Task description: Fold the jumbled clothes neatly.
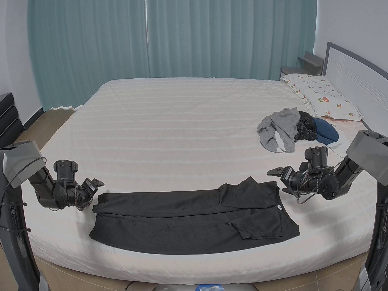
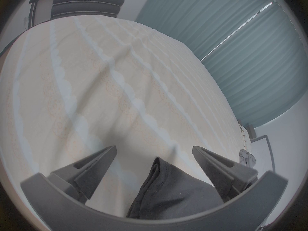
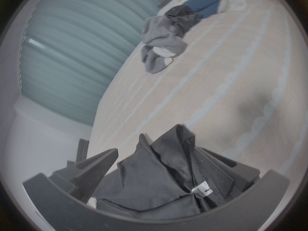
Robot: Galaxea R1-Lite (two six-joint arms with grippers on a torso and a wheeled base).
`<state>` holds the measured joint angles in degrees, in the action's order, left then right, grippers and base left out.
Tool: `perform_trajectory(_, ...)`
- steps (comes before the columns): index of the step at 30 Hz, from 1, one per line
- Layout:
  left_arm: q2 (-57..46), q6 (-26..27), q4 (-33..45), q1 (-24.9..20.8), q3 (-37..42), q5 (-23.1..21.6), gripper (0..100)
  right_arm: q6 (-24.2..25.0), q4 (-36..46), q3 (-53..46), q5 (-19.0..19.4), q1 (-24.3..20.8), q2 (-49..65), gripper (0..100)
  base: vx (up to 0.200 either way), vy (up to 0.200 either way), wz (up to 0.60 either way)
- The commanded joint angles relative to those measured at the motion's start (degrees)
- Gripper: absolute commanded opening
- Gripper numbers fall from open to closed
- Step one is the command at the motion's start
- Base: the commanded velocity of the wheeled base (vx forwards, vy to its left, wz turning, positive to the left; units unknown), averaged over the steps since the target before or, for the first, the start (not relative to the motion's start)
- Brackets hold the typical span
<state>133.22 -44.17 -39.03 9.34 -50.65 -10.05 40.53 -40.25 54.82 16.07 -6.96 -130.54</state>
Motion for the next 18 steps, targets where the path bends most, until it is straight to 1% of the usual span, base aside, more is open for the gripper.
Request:
perform_trajectory(1, -1.82, -0.22, 0.01, 1.30, 1.35, -2.52, 100, -4.15, 0.79, -1.12, 0.81, -3.23, 1.69, 100, 0.000, 0.000, 0.00)
perform_trajectory(2, -1.82, -0.31, 0.01, 1.30, 1.35, -2.52, 100, -4.94, 0.97, -1.03, 0.90, -3.50, 1.34, 100, 0.000, 0.000, 0.00)
perform_trajectory(4, -1.82, -0.31, 0.01, 1.30, 1.43, -2.52, 100, -8.45, 0.79, -0.68, 0.98, -4.46, -0.68, 100, 0.000, 0.000, 0.00)
perform_trajectory(7, -1.82, -0.31, 0.01, 1.30, 1.43, -2.52, 100, -11.18, 0.70, 0.29, 0.90, -5.17, -2.71, 100, 0.000, 0.000, 0.00)
perform_trajectory(12, -1.82, -0.31, 0.01, 1.30, 1.43, -2.52, 100, -11.71, 0.88, 2.84, 0.63, -5.43, -4.55, 100, 0.000, 0.000, 0.00)
perform_trajectory(18, -1.82, -0.31, 0.01, 1.30, 1.43, -2.52, 100, -12.32, 0.79, 3.71, 0.54, -5.34, -6.48, 100, 0.000, 0.000, 0.00)
